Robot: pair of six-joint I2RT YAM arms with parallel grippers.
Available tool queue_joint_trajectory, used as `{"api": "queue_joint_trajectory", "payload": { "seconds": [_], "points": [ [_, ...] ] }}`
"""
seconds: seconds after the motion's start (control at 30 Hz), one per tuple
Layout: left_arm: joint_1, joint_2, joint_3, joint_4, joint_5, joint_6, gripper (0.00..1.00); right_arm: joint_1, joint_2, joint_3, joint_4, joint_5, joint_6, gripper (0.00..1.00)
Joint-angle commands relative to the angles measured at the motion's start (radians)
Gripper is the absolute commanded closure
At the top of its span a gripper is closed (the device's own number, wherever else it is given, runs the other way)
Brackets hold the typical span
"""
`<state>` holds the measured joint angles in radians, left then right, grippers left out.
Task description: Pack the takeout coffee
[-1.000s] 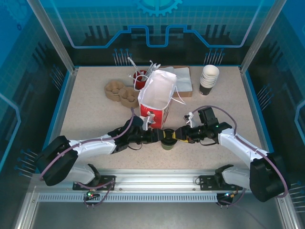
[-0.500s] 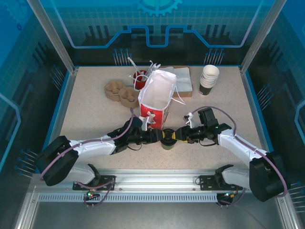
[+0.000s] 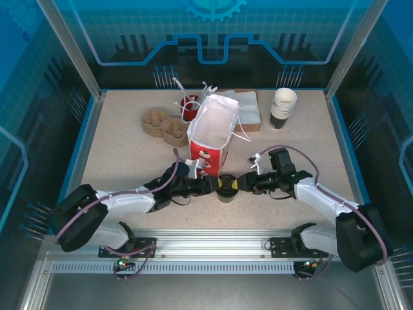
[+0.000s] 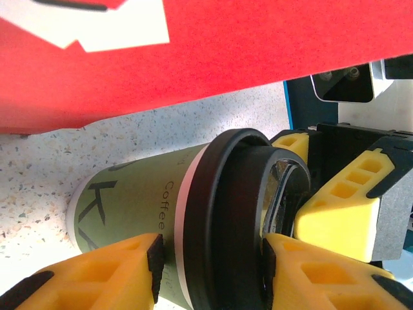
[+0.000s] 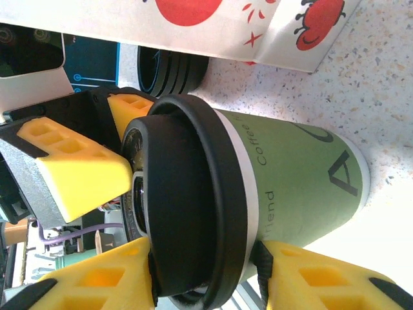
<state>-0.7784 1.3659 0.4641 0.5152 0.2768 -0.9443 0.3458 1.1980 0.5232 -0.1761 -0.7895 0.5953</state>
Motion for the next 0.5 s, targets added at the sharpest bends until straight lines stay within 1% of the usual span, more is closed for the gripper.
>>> {"api": "queue_joint_trajectory", "payload": {
  "seconds": [0.0,0.2,0.47],
  "points": [
    [-0.004,0.027,-0.05,-0.153,-0.018,-0.008,0.55,0.018,0.04,-0.053,-0.089,0.081,-0.012,0.57],
    [-0.016,-0.031,-0.005,-0.189,-0.01,-0.004,0.54,0.018,0.003,-0.009,-0.118,0.068,-0.001,0.56],
    [-0.018,-0.121,0.033,-0.253,-0.024,0.001,0.53,0.025,0.006,0.018,-0.109,0.044,0.026,0.57]
  ]
}}
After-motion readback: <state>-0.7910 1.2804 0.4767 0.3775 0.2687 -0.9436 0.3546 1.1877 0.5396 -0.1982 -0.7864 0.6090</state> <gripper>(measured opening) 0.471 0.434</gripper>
